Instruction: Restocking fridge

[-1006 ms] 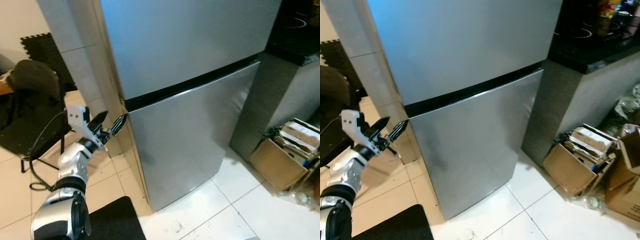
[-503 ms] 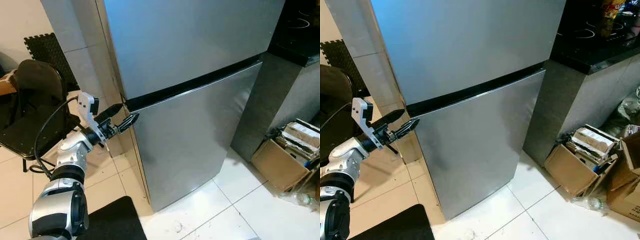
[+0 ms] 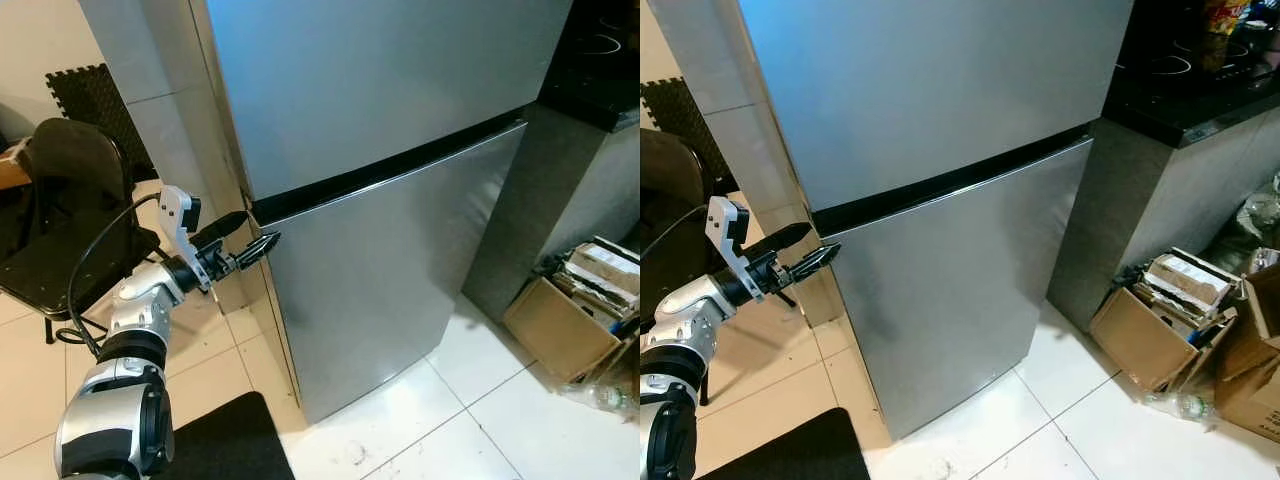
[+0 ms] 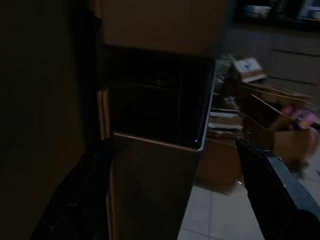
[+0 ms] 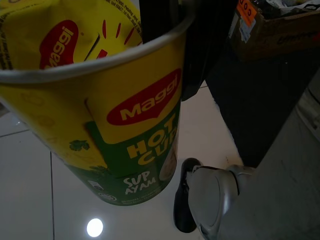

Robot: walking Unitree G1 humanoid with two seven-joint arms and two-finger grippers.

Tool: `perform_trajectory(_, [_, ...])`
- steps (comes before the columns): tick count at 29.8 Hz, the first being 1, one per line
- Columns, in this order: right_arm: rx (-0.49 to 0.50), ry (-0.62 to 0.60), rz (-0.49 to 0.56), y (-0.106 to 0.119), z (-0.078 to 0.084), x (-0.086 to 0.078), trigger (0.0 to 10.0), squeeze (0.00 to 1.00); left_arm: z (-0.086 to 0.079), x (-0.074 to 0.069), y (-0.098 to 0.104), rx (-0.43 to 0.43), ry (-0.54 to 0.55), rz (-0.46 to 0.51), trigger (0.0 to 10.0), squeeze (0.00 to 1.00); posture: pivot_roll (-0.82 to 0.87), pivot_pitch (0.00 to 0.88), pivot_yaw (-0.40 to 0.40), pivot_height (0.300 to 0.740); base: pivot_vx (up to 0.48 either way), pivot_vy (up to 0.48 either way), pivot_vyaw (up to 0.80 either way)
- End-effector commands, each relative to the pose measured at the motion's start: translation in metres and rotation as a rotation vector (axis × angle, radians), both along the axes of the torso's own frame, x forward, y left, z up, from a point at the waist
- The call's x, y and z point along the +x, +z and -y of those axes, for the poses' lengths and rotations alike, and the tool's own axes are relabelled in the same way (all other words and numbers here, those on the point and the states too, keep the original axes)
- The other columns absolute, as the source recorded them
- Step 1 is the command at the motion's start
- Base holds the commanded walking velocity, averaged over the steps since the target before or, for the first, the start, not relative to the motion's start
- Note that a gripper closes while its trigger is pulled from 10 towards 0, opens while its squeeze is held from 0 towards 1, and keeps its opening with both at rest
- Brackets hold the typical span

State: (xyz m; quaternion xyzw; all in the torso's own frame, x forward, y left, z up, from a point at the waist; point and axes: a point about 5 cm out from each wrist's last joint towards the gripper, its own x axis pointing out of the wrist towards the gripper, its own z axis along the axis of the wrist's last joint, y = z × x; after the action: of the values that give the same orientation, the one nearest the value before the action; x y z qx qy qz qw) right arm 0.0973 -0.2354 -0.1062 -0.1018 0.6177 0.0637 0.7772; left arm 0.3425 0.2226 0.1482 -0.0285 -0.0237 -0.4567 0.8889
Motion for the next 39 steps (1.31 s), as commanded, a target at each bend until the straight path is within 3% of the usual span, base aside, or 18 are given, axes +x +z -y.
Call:
perform_trajectory(1, [-0.006,0.007,0.001,0.0,0.001,-0.002,10.0,0.0,0.035,-0.012,-0.029,0.039,-0.239,-0.112,10.0,0.0,-0.15,0.0,0.014,0.74,0.0,0.0,0.0])
perform_trajectory(4, [-0.006,0.007,0.001,0.0,0.001,-0.002,10.0,0.0,0.039,-0.014,-0.031,0.039,-0.262,-0.118,10.0,0.0,-0.15,0.0,0.014,0.74,0.0,0.0,0.0])
perform_trajectory(10, [-0.007,0.011,0.0,0.0,0.001,-0.002,10.0,0.0,0.067,-0.027,-0.039,0.01,-0.44,-0.14,10.0,0.0,-0.15,0.0,0.014,0.74,0.0,0.0,0.0])
perform_trajectory(16, [-0.006,0.01,-0.003,0.0,0.001,-0.003,10.0,0.0,0.084,-0.059,-0.069,-0.034,-0.611,-0.277,10.0,0.0,-0.15,0.0,0.017,0.74,0.0,0.0,0.0])
perform_trajectory(23, [-0.003,0.011,-0.007,-0.001,0.0,-0.004,10.0,0.0,0.091,-0.088,-0.099,-0.089,-0.663,-0.424,10.0,0.0,-0.15,0.0,0.019,0.74,0.0,0.0,0.0])
perform_trajectory(27, [-0.001,0.017,-0.008,-0.001,-0.002,-0.004,10.0,0.0,0.079,-0.097,-0.127,-0.085,-0.479,-0.533,10.0,0.0,-0.14,0.0,0.015,0.74,0.0,0.0,0.0])
perform_trajectory(28, [-0.001,0.017,-0.008,-0.001,-0.002,-0.004,10.0,0.0,0.079,-0.097,-0.127,-0.085,-0.479,-0.533,10.0,0.0,-0.14,0.0,0.015,0.74,0.0,0.0,0.0])
perform_trajectory(29, [-0.001,0.024,-0.013,-0.001,-0.002,-0.003,10.0,0.0,0.067,-0.1,-0.142,-0.06,-0.322,-0.589,10.0,0.0,-0.14,0.0,0.012,0.74,0.0,0.0,0.0])
perform_trajectory(30, [-0.001,0.024,-0.013,-0.001,-0.002,-0.003,10.0,0.0,0.067,-0.1,-0.142,-0.06,-0.322,-0.589,10.0,0.0,-0.14,0.0,0.012,0.74,0.0,0.0,0.0])
perform_trajectory(32, [-0.004,0.03,-0.019,-0.001,-0.003,-0.003,10.0,0.0,0.057,-0.108,-0.154,-0.036,-0.216,-0.648,10.0,0.0,-0.14,0.0,0.011,0.74,0.0,0.0,0.0])
perform_trajectory(36, [-0.008,0.035,-0.024,-0.002,-0.003,-0.004,10.0,0.0,0.051,-0.116,-0.162,-0.014,-0.162,-0.689,10.0,0.0,-0.14,0.0,0.012,0.74,0.0,0.0,0.0])
perform_trajectory(37, [-0.004,0.035,-0.036,-0.002,-0.003,-0.005,10.0,0.0,0.042,-0.13,-0.18,0.025,-0.025,-0.767,10.0,0.0,-0.14,0.0,0.013,0.74,0.0,0.0,0.0])
perform_trajectory(39, [-0.003,0.037,-0.041,-0.002,-0.003,-0.006,10.0,0.0,0.038,-0.137,-0.187,0.035,0.039,-0.808,10.0,0.0,-0.14,0.0,0.012,0.74,0.0,0.0,0.0])
